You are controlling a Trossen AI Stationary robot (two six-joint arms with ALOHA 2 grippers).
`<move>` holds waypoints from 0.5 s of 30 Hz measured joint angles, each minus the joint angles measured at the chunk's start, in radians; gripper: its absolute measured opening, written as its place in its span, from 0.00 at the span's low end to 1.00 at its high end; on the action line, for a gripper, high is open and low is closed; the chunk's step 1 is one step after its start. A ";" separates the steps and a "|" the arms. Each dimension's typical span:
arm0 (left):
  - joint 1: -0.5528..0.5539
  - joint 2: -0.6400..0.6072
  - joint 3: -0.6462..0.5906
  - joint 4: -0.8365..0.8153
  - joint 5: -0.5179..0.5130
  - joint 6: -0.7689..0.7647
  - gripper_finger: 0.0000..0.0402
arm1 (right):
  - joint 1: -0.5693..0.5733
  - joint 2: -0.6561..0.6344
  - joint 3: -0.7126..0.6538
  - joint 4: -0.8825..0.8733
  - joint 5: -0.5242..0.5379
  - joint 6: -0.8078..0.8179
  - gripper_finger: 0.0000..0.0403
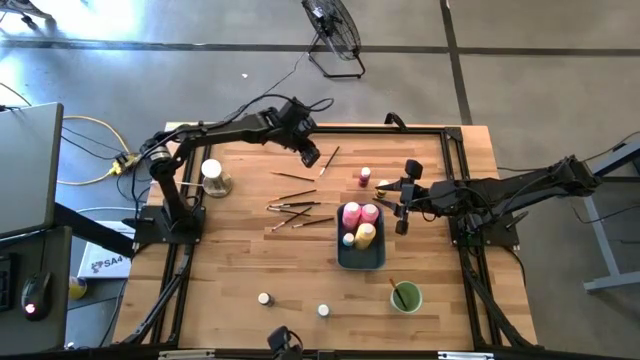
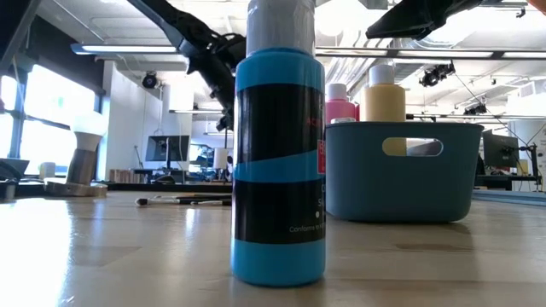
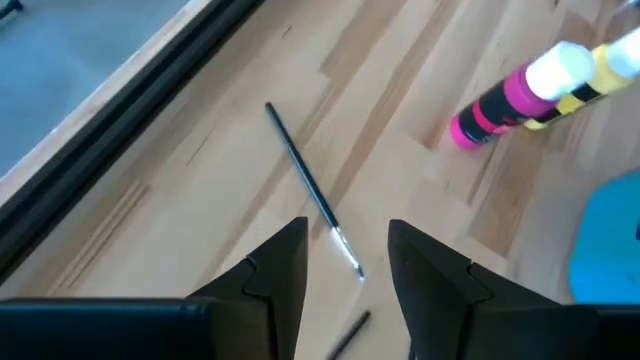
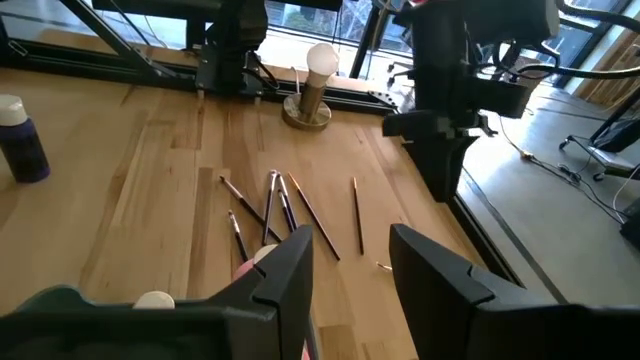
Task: Pick & Place Paint Supplies
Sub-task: Put the black and silver paint brush into the green cup
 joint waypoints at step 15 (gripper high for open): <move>0.001 0.056 0.151 -0.064 0.039 0.036 0.34 | 0.000 0.000 0.000 0.000 0.000 0.002 0.32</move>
